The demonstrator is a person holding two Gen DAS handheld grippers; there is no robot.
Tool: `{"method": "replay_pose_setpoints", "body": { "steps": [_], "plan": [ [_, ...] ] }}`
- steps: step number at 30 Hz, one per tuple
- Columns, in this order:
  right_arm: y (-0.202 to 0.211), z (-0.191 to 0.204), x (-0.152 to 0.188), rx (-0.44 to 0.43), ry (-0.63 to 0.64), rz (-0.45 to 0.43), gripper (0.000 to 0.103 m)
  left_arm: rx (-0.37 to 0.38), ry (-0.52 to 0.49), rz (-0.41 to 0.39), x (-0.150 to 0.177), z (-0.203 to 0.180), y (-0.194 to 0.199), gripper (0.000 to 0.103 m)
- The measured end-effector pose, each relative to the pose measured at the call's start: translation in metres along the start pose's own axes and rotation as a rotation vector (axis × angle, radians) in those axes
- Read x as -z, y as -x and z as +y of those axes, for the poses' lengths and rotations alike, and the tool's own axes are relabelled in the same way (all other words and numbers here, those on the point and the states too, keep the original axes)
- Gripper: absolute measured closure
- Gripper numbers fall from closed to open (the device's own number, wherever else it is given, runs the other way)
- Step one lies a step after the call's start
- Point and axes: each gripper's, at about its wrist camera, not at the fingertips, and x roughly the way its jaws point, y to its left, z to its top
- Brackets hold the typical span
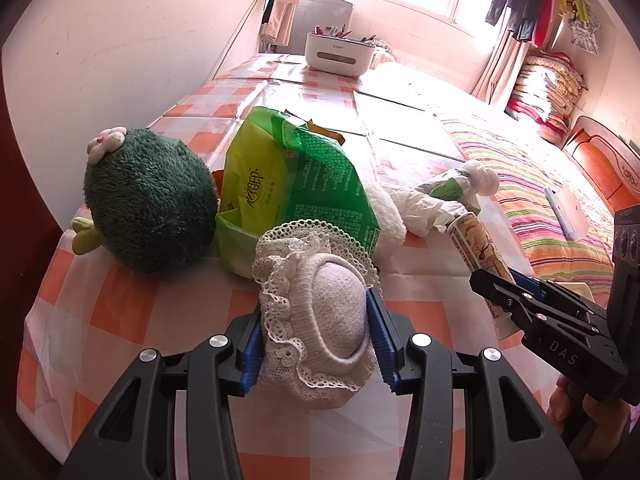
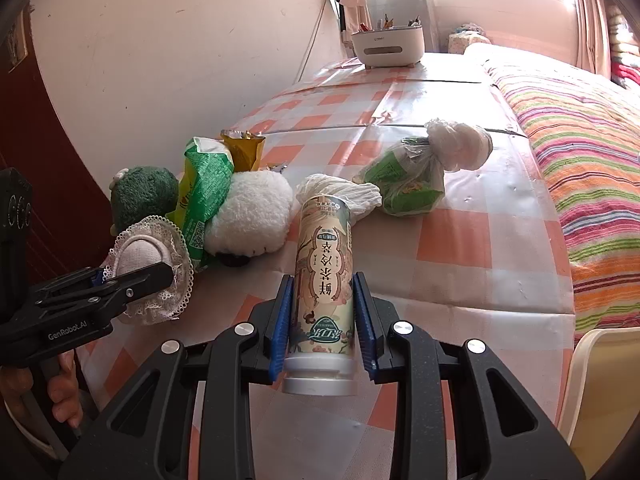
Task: Collect trash
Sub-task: 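Carry the cream drink bottle and lace hat over the cream bin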
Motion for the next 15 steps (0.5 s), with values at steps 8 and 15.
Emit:
{"method": "replay_pose_setpoints", "body": {
  "steps": [8,15],
  "plan": [
    [0.017,-0.017,0.0,0.023,-0.029,-0.037,0.075,0.053,-0.052,-0.001,0.001,-0.028,0.003,0.058],
    [0.036,-0.038,0.005,0.051,-0.06,-0.065,0.075,0.095,-0.106,-0.001,0.0,-0.058,0.002,0.058]
  ]
}}
